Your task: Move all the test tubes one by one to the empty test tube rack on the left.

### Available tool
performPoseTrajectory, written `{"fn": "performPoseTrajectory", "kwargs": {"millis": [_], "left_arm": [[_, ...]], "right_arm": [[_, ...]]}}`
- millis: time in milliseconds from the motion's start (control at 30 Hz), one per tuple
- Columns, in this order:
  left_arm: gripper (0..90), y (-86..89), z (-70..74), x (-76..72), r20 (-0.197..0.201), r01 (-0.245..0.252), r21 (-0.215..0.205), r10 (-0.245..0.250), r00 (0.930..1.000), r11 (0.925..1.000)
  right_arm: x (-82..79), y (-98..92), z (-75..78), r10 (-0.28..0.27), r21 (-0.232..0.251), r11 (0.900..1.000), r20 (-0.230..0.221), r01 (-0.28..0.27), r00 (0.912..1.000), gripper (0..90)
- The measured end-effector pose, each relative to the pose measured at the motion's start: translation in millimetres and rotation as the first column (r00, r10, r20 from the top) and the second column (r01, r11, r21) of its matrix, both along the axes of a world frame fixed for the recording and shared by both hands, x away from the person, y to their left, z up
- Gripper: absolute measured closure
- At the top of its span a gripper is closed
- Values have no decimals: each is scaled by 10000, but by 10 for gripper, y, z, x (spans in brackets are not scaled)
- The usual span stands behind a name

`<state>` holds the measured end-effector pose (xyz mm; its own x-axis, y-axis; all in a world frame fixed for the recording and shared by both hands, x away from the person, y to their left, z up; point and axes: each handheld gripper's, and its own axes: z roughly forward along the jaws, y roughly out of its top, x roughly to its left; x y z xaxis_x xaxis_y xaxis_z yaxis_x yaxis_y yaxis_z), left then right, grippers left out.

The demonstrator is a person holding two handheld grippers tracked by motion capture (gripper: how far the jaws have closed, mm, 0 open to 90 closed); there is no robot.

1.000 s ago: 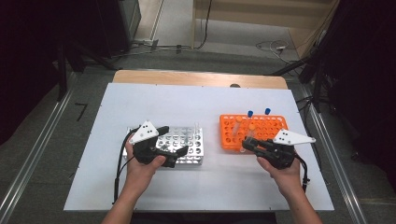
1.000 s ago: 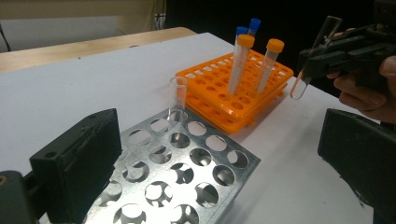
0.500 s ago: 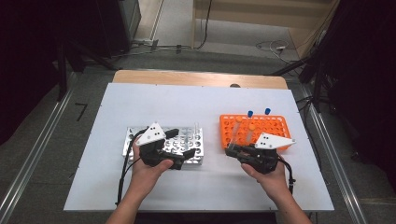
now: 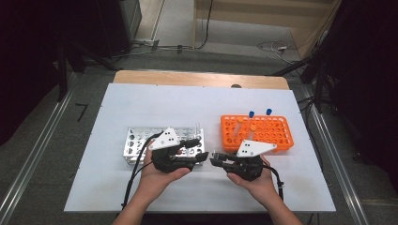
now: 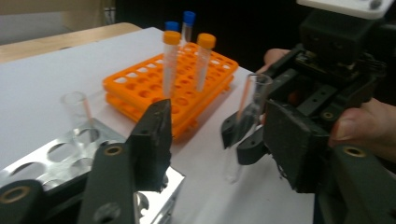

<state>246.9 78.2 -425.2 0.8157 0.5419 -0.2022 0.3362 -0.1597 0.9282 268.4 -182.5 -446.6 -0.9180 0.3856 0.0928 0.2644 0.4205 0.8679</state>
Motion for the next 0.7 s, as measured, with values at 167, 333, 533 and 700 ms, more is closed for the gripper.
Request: {"fn": "performPoseTrajectory", "kwargs": {"millis": [167,333,533,700], "left_arm": [[577,-109,-9,-25,19,593,2,-593,9982,9982],[662,-175,-22,-42,118,715,124,-717,9974,9974],[740,-226,-43,-52,142,679,320,-684,9976,9972],[763,-231,-37,-58,308,647,523,-663,9973,9965]], "right_arm": [[-27,71,-21,177,-107,9998,-26,-177,9998,742],[-56,124,-28,336,-146,9993,-45,-337,9994,742],[-77,157,-26,506,-109,9987,-38,-506,9987,742],[-71,152,-25,549,12,9985,-198,-549,9983,742]]}}
